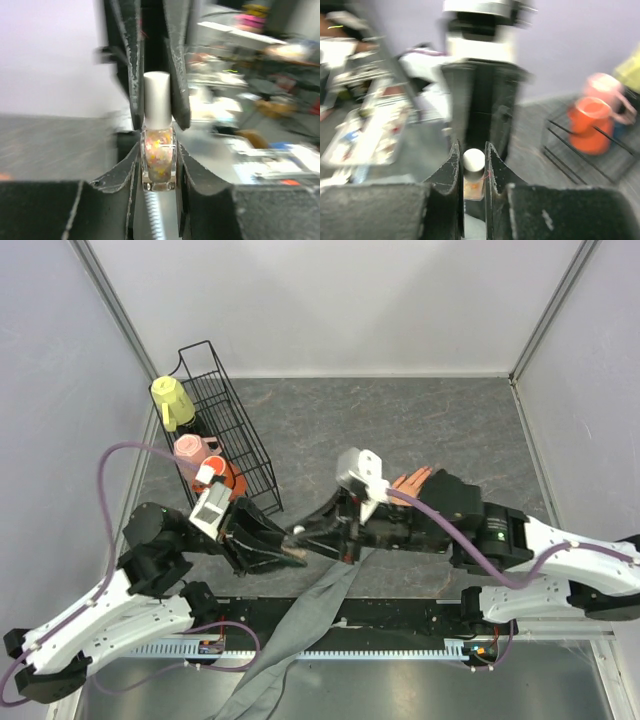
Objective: Paint the nails
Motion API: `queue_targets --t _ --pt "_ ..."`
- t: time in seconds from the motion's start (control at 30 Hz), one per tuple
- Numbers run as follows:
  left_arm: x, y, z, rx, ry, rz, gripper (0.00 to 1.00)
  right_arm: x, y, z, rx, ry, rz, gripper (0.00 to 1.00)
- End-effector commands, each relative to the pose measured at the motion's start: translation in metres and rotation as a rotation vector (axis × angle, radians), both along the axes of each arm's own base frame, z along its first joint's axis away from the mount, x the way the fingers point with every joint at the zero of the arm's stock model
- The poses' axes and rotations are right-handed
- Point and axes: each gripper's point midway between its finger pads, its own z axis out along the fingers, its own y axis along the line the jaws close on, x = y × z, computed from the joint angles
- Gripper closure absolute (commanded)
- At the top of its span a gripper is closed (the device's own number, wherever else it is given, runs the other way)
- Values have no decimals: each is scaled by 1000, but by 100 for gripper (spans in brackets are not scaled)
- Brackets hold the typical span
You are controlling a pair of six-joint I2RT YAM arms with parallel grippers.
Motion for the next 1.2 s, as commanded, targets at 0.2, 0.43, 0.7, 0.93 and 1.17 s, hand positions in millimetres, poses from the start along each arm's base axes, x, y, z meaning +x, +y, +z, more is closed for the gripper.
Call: queue_targets --t 0.2,0.43,0.7,0.93,1.17 --pt "-45 9 41 -85 -151 -266 98 -52 -30 14 101 -176 337 100" --pt "52 5 21 10 -75 314 98 23 -57 22 102 -26 -135 35" --pt "103 22 3 37 0 614 98 77 -38 30 42 223 -485 22" --pt "116 29 4 11 9 693 98 99 -3 11 -50 257 -671 24" --pt "114 27 3 2 4 679 98 100 8 3 -63 261 -684 51"
